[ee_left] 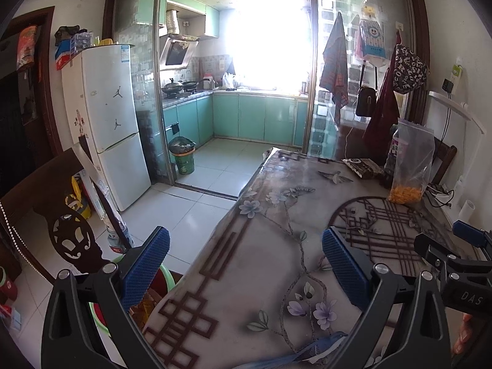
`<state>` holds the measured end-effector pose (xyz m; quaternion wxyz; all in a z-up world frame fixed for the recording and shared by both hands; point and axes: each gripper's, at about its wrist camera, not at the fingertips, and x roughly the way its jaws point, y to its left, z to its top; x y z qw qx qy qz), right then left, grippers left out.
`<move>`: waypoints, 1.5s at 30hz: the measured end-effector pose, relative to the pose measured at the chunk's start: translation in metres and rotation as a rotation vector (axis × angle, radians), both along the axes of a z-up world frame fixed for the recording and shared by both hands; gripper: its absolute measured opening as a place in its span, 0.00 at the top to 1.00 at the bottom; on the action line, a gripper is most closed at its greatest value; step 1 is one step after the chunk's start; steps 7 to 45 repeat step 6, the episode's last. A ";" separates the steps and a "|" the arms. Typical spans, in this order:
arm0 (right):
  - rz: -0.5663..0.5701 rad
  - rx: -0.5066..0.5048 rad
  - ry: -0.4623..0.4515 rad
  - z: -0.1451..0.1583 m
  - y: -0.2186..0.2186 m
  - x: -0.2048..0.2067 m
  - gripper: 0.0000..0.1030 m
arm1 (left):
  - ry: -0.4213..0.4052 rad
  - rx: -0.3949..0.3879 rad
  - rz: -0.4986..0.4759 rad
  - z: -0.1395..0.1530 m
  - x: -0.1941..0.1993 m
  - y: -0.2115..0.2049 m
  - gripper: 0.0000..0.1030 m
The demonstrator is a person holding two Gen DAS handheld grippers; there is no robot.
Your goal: Collect trash
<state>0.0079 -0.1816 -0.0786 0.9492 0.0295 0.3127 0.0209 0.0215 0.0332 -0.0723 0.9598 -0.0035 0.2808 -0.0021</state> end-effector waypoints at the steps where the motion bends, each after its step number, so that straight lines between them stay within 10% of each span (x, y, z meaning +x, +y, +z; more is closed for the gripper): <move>1: -0.012 -0.002 0.012 -0.006 -0.006 0.002 0.04 | 0.022 0.001 -0.005 -0.007 0.006 -0.004 0.08; 6: -0.133 -0.018 0.119 -0.051 -0.050 0.010 0.04 | 0.159 0.056 -0.070 -0.066 0.045 -0.036 0.08; 45: -0.133 -0.018 0.119 -0.051 -0.050 0.010 0.04 | 0.159 0.056 -0.070 -0.066 0.045 -0.036 0.08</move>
